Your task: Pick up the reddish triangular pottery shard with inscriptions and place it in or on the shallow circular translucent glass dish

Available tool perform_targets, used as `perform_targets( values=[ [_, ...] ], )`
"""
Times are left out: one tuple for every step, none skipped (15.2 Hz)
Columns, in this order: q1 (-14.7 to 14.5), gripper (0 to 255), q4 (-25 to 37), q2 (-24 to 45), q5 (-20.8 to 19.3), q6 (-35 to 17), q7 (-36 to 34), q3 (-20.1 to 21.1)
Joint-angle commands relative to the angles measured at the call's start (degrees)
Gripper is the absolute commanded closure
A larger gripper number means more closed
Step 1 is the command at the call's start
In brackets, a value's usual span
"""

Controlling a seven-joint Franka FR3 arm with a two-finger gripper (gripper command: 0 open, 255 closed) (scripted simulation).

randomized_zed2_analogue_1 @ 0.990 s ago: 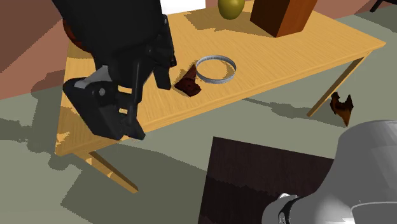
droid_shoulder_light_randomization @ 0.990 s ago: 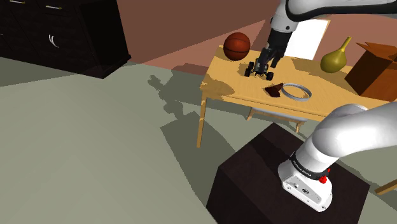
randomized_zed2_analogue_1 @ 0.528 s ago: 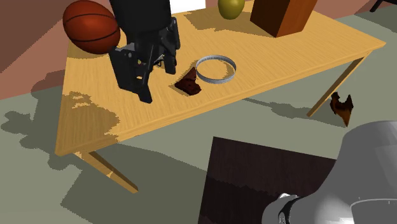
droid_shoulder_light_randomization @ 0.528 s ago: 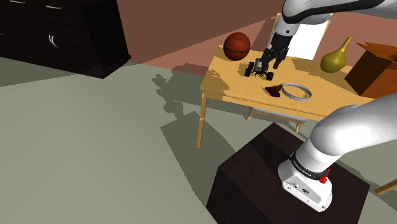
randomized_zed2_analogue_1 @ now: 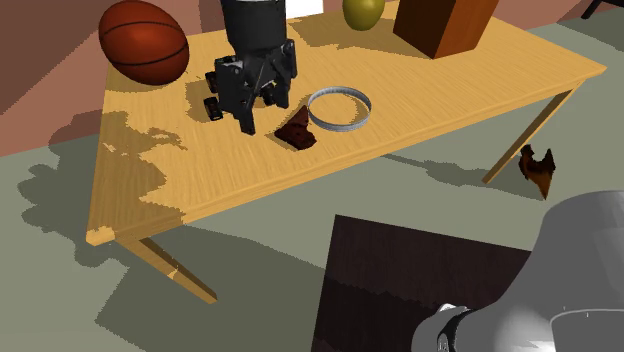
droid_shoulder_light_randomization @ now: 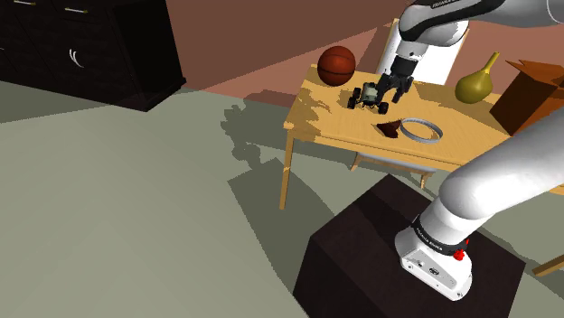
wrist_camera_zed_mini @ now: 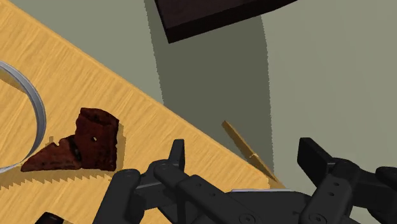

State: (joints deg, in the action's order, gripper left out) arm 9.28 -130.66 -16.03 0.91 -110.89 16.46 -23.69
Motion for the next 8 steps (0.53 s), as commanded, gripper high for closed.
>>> perform_targets(
  values=[
    [0.53, 0, 2.67, 4.77, 2.24, -1.0, 2.65, -2.58],
    [0.86, 0, 3.78, 6.84, 3.45, -1.32, 3.87, -3.66],
    [1.24, 0, 4.94, 8.96, 4.76, -1.56, 5.13, -4.68],
    [1.66, 0, 6.16, 11.14, 6.16, -1.73, 6.42, -5.63],
    [2.16, 0, 7.42, 13.37, 7.66, -1.82, 7.74, -6.51],
    [2.73, 0, 8.74, 15.65, 9.23, -1.83, 9.07, -7.3],
    [3.37, 0, 10.12, 17.96, 10.86, -1.75, 10.41, -8.02],
    [4.11, 0, 11.54, 20.31, 12.53, -1.59, 11.73, -8.62]
  ],
)
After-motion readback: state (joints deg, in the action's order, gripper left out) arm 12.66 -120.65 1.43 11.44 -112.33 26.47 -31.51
